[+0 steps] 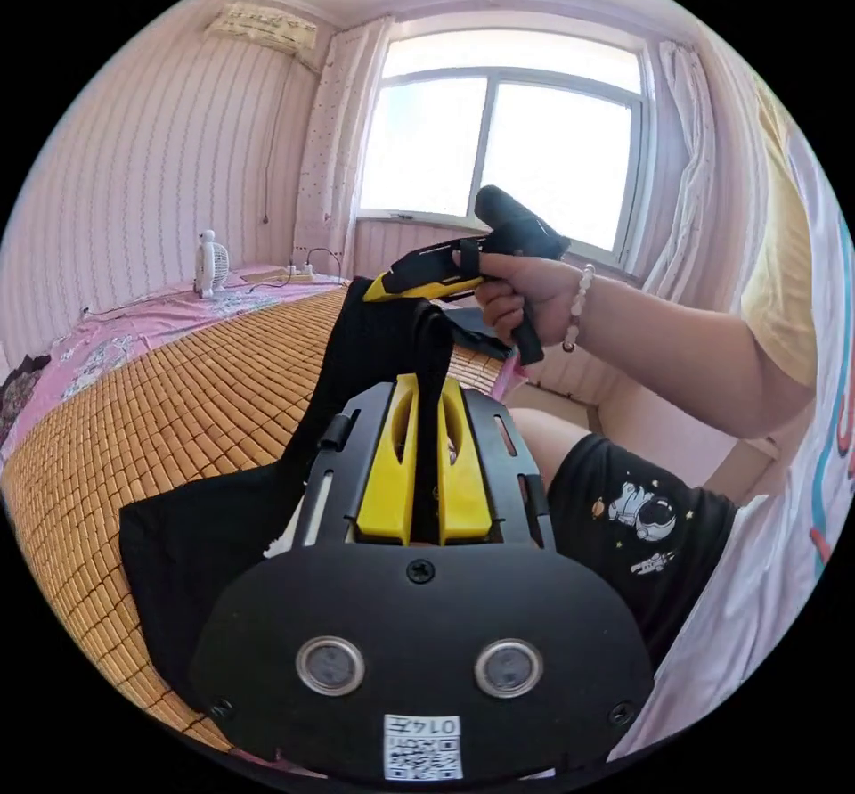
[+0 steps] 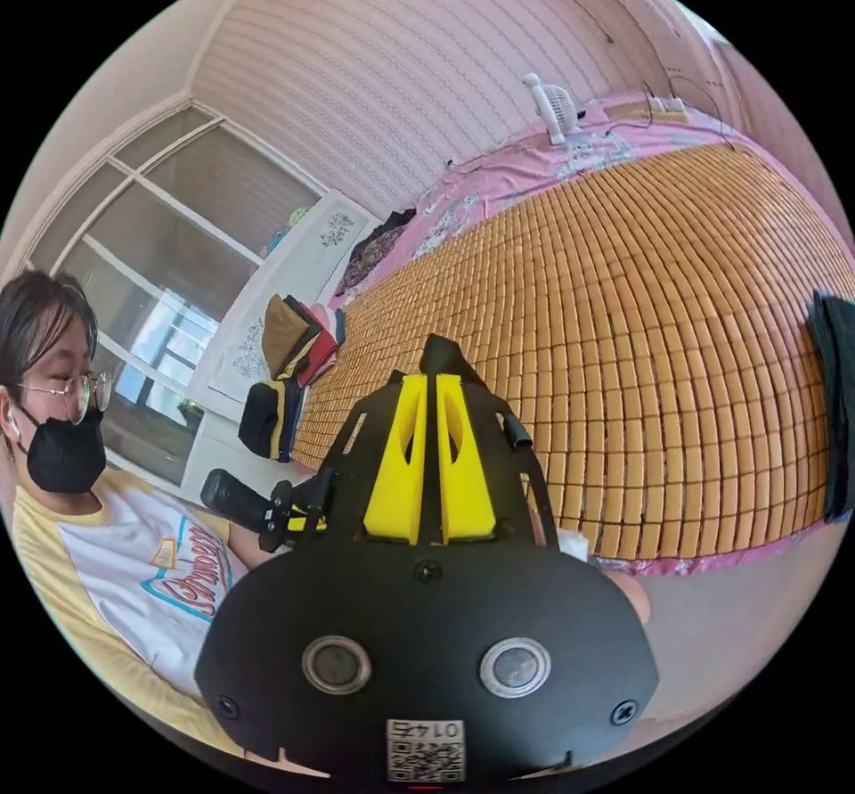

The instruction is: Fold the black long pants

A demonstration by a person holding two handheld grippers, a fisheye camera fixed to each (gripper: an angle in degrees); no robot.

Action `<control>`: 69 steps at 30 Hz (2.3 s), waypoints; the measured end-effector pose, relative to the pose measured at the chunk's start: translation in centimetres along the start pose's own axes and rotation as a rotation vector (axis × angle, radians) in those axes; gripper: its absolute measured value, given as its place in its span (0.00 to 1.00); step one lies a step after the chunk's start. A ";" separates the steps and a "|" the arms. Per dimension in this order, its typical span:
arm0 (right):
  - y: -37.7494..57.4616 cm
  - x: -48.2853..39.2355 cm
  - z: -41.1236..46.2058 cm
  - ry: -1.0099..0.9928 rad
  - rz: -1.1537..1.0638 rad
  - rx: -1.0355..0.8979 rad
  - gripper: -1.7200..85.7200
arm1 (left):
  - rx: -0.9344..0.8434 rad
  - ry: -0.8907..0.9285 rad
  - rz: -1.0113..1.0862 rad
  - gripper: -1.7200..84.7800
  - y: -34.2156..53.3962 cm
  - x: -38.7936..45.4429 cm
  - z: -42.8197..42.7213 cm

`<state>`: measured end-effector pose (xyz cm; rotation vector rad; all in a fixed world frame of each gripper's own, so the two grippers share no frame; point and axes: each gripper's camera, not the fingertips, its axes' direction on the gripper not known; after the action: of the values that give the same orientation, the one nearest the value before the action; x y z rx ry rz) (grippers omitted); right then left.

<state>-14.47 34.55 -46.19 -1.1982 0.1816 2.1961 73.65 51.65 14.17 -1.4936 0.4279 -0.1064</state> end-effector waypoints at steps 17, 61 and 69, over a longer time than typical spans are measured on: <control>6.1 -5.7 15.2 0.132 -0.089 -0.183 0.14 | -0.142 -0.445 -0.611 0.12 11.2 -20.2 -15.8; 21.0 -13.4 -5.8 0.102 -0.240 -0.038 0.04 | -0.228 -0.251 -0.576 0.08 -1.2 -14.6 -6.2; 21.6 -8.6 -15.7 0.152 -0.232 0.057 0.04 | -0.210 -0.142 -0.438 0.08 -9.3 -8.8 0.0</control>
<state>-12.46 7.19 -52.05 -1.2865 0.1584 1.8906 67.34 53.70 25.05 -1.7715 -0.0095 -0.3059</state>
